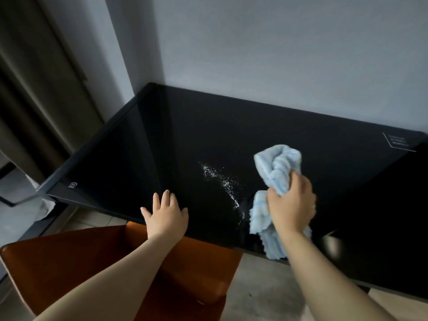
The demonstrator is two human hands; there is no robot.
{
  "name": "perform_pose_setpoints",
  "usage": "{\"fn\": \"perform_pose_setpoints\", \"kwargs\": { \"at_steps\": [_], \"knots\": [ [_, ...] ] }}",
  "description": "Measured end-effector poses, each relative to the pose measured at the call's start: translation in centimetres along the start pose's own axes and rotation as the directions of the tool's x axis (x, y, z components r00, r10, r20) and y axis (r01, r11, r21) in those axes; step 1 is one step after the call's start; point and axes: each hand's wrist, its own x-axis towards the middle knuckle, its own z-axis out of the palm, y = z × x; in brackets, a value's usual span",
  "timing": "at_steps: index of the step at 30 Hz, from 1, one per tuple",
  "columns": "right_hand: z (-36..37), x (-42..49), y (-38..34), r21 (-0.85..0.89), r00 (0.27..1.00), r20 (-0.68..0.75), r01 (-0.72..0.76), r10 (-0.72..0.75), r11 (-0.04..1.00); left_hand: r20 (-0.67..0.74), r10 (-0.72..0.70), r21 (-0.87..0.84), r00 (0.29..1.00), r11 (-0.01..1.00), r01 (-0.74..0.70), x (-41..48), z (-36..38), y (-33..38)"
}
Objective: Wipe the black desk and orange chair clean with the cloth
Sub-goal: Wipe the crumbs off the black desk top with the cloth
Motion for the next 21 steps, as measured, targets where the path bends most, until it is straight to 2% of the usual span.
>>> {"fn": "perform_pose_setpoints", "kwargs": {
  "at_steps": [2, 4, 7, 9, 11, 12, 14, 15, 16, 17, 19, 21],
  "knots": [
    [0.0, 1.9, 2.7, -0.213, 0.972, 0.134, -0.160, 0.191, 0.964, 0.015, -0.034, 0.012, 0.999, 0.999, 0.034, 0.5, 0.0, 0.7],
    [0.7, 2.7, 3.7, -0.399, 0.921, 0.256, -0.177, 0.295, 0.900, 0.010, -0.061, 0.017, 0.998, 0.998, 0.061, 0.7, 0.2, 1.2],
    [2.4, 2.0, 2.4, -0.467, 0.913, 0.368, 0.019, 0.175, 0.884, -0.019, -0.094, 0.014, 0.995, 0.995, 0.094, 0.8, 0.9, 1.8],
    [3.6, 0.4, 1.1, -0.380, 0.888, 0.459, 0.176, 0.020, 0.908, -0.040, -0.099, 0.005, 0.994, 0.995, 0.099, 0.9, 1.1, 2.1],
    [4.1, -0.9, 0.5, -0.231, 0.862, 0.488, 0.282, -0.140, 0.931, -0.074, -0.055, 0.032, 0.996, 0.998, 0.057, 1.2, 1.3, 2.2],
    [3.9, -0.6, 0.2, -0.140, 0.873, 0.457, 0.259, -0.170, 0.956, -0.093, -0.008, 0.071, 0.996, 0.997, 0.014, 1.5, 1.3, 2.1],
    [3.7, 1.8, -0.1, 0.004, 0.954, 0.280, 0.116, -0.112, 0.993, -0.103, 0.100, 0.153, 0.990, 0.985, -0.084, 2.1, 1.1, 1.7],
    [3.7, 3.4, 0.2, 0.012, 0.981, 0.183, 0.063, -0.064, 0.998, -0.100, 0.132, 0.175, 0.986, 0.978, -0.114, 2.6, 0.9, 1.4],
    [3.6, 5.2, 0.5, -0.044, 0.989, 0.145, 0.011, -0.004, 0.999, -0.097, 0.131, 0.182, 0.987, 0.977, -0.111, 3.1, 0.7, 1.1],
    [3.6, 6.9, 0.9, -0.146, 0.982, 0.177, -0.047, 0.073, 0.988, -0.093, 0.092, 0.172, 0.991, 0.982, -0.075, 3.7, 0.4, 0.8],
    [4.0, 9.4, 1.1, -0.361, 0.918, 0.319, -0.111, 0.234, 0.926, -0.070, -0.043, 0.113, 0.997, 0.992, 0.051, 4.8, -0.1, 0.3],
    [4.8, 9.8, 0.2, -0.458, 0.888, 0.354, -0.108, 0.293, 0.882, -0.034, -0.121, 0.070, 0.992, 0.990, 0.123, 5.6, 0.0, -0.1]
  ]
}}
